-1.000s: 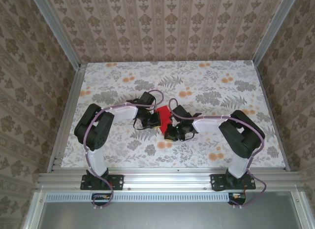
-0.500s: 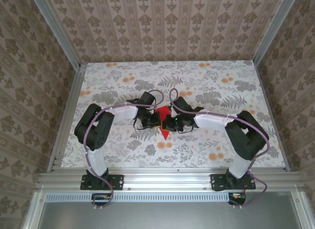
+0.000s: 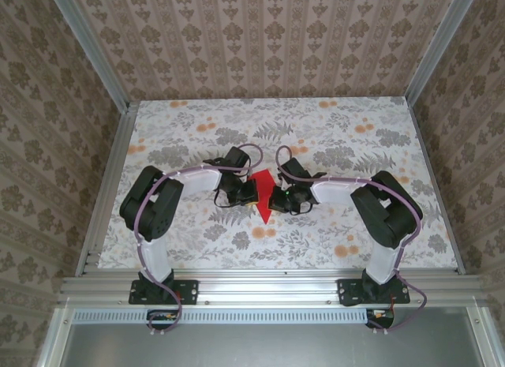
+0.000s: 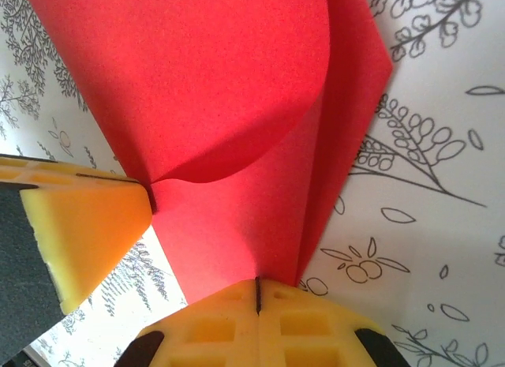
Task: Fold a paper plane with a square sheet of paper (pick it up from the middle)
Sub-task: Third fold the triangle at the center of the table.
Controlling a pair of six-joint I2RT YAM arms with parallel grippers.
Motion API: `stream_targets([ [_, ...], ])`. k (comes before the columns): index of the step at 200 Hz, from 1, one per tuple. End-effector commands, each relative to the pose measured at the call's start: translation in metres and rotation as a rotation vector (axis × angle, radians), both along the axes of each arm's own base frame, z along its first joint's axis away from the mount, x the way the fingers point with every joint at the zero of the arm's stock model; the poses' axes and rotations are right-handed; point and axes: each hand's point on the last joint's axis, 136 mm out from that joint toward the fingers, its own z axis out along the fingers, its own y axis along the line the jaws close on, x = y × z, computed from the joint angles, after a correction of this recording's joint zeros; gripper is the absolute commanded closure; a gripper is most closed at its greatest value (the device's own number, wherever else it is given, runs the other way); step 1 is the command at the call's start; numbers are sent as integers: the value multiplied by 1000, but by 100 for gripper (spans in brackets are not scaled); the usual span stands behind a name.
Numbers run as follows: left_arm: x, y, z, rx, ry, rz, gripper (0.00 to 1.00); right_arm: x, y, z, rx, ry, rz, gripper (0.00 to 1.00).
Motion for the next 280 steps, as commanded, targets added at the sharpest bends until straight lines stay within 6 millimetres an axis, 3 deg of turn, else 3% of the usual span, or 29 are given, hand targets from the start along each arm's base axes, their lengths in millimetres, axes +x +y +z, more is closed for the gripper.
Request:
stream_targets([
  [1, -10, 11, -19, 84, 40, -23, 100, -15, -18, -29, -71, 75, -44, 96],
  [29, -4, 4, -6, 50, 11, -29, 100, -18, -22, -33, -76, 89, -63, 96],
  [54, 6, -10, 20, -33, -44, -30, 99, -19, -23, -33, -78, 100, -76, 96],
  [73, 6, -22, 39, -133, -66, -26, 95, -20, -22, -33, -74, 108, -86, 96],
  [88, 2, -26, 43, -195, -64, -9, 93, -20, -22, -32, -69, 113, -100, 96],
  [121, -9, -19, 32, -174, -39, 15, 94, -21, -20, -34, -51, 131, -115, 97],
  [167, -28, -24, 10, -140, 15, 0, 97, -20, -16, -32, -21, 133, -122, 97],
  [203, -35, -14, -6, -73, 41, 4, 99, -16, -10, -27, 16, 124, -119, 97],
  [233, -42, -5, -20, -12, 79, 8, 100, -7, -1, -13, 87, 90, -115, 97],
  [280, -46, 2, -26, 39, 87, -3, 100, 22, 6, 32, 174, -43, -101, 97],
])
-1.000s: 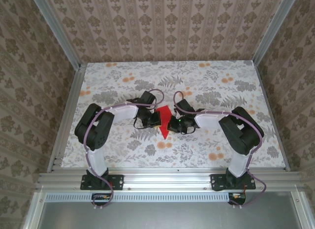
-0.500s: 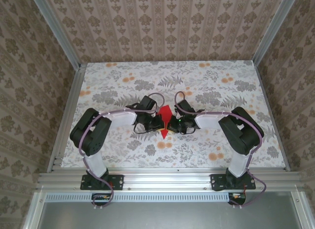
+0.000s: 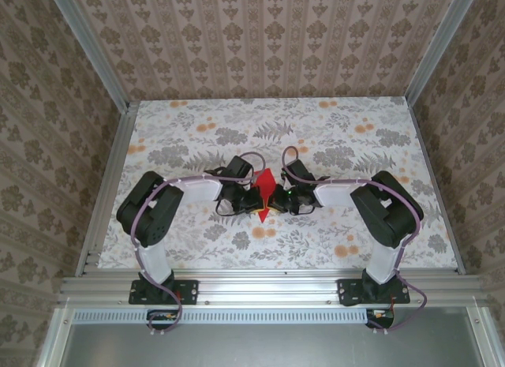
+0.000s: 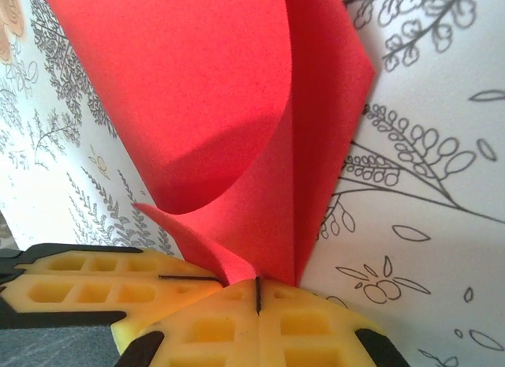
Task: Fold a paper plane with a square sheet of paper (pick it up from the middle)
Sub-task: Third fold the triangle at the center of the table.
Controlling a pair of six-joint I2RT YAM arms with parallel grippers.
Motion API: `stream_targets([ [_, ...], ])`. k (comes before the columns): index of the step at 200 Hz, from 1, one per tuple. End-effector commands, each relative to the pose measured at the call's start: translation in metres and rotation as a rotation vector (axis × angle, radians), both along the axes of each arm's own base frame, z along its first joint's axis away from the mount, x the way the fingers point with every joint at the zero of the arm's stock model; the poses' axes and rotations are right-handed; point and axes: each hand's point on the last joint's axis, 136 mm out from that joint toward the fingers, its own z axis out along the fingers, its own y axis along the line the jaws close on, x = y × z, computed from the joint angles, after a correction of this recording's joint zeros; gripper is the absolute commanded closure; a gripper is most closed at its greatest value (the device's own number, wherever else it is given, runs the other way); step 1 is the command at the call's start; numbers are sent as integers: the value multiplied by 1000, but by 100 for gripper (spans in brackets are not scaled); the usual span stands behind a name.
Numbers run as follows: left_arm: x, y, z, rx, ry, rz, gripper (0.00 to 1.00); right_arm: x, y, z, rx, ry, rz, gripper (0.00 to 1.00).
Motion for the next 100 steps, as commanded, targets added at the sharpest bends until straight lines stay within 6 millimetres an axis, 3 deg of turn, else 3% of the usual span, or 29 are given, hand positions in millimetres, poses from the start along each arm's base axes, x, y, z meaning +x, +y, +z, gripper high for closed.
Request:
stream_targets([
  [1, -17, 20, -26, 126, 68, -7, 100, 15, 2, 28, 40, -75, -2, 97],
  [14, -17, 19, -27, 126, 68, -9, 100, 19, 0, 28, 15, -82, -1, 97],
  [100, -15, 12, -13, 78, 40, -34, 100, 19, -15, -23, -73, 19, -19, 98],
])
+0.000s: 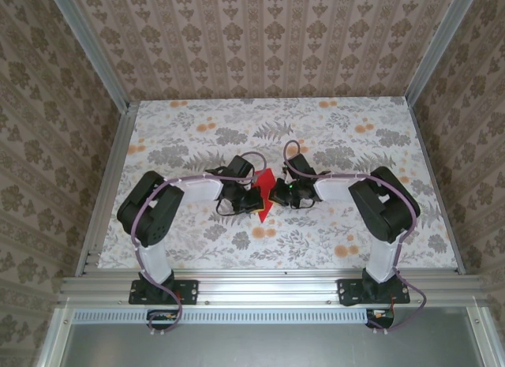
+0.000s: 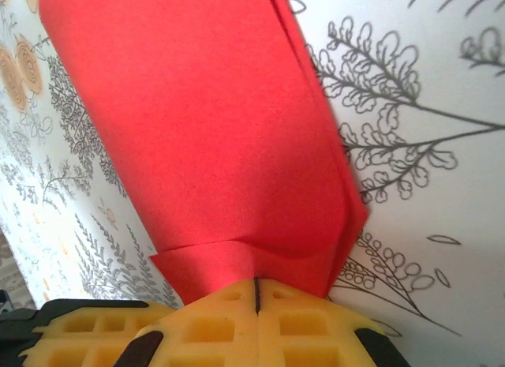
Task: Fold a paper plane with a square sheet of paper (pick it up from the middle)
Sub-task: Third fold the triangle at the center of the table.
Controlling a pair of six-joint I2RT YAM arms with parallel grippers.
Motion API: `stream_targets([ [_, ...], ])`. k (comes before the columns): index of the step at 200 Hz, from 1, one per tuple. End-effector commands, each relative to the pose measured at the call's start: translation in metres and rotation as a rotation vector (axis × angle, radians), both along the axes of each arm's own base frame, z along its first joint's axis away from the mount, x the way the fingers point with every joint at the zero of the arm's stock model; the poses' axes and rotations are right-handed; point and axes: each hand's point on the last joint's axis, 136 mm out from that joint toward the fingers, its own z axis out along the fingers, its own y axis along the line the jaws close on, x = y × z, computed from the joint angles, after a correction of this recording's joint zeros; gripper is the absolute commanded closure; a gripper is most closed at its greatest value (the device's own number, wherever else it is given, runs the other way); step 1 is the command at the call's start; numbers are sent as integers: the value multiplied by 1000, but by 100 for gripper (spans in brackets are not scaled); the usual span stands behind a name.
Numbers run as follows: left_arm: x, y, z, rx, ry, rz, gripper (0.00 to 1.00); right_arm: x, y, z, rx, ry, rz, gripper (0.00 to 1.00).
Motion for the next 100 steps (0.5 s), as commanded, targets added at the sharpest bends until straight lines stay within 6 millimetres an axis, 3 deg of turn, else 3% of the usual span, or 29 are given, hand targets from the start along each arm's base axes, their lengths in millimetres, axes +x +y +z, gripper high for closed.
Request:
stream_targets([
  [1, -14, 12, -12, 66, 43, -20, 100, -6, -10, -22, -66, 49, -8, 98],
  [56, -11, -16, 21, -121, 6, -30, 94, -10, -15, -26, -78, 79, -51, 98],
  [100, -26, -14, 9, -94, 35, -52, 93, -9, -17, -25, -90, 89, -69, 98],
])
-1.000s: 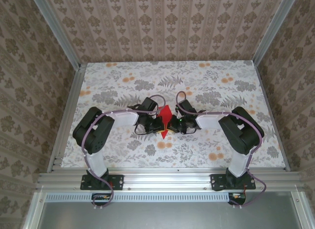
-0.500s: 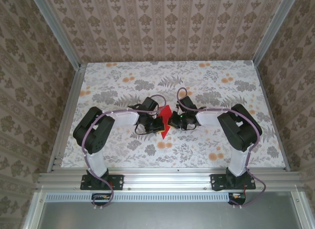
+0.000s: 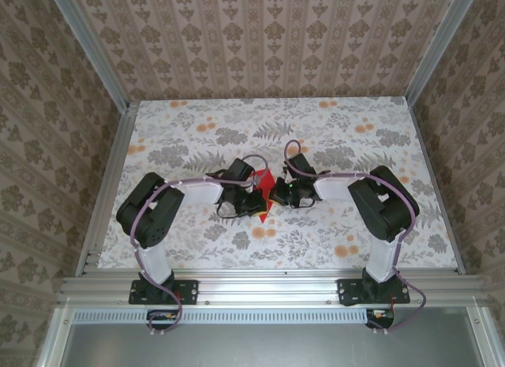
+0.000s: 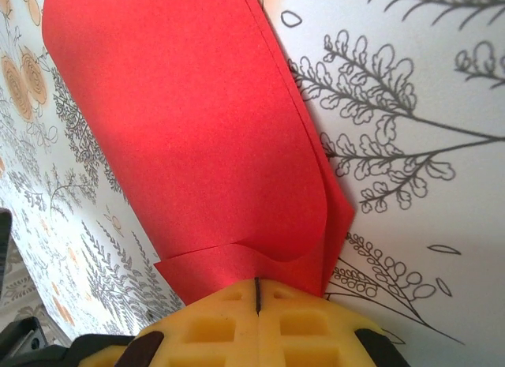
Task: Fold a paper plane with a square sheet of paper (pick it up from the middle)
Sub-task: Third fold the triangle at the center of the table.
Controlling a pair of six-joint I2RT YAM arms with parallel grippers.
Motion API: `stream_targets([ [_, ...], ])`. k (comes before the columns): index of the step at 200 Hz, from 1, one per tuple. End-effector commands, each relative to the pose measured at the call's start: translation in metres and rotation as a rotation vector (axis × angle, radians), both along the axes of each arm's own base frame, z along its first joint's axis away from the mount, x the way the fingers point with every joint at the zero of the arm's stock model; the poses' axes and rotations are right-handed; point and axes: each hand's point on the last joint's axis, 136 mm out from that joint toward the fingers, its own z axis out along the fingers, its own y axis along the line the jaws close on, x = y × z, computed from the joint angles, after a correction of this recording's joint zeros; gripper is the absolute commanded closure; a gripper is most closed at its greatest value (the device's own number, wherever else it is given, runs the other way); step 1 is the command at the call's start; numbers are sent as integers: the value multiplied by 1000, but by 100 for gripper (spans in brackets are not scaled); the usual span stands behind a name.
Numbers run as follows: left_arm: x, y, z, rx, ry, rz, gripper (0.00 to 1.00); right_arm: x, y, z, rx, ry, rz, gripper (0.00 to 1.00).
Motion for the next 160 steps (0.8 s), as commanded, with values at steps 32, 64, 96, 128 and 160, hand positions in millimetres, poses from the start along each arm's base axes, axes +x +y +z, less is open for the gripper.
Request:
stream_targets([
  [32, -30, 21, -19, 108, 66, -24, 95, -8, -18, -23, -99, 73, -48, 98],
  [64, -48, 42, -38, 191, 107, -32, 97, 4, -14, -15, -54, 18, -4, 98],
  [96, -63, 61, -52, 258, 140, -50, 99, 27, -14, -4, -28, -105, 81, 98],
  [128, -70, 69, -60, 292, 158, -66, 100, 50, -31, -4, -59, -186, 78, 98],
  [160, -70, 71, -60, 302, 157, -73, 100, 71, -48, 2, -116, -206, 40, 98],
])
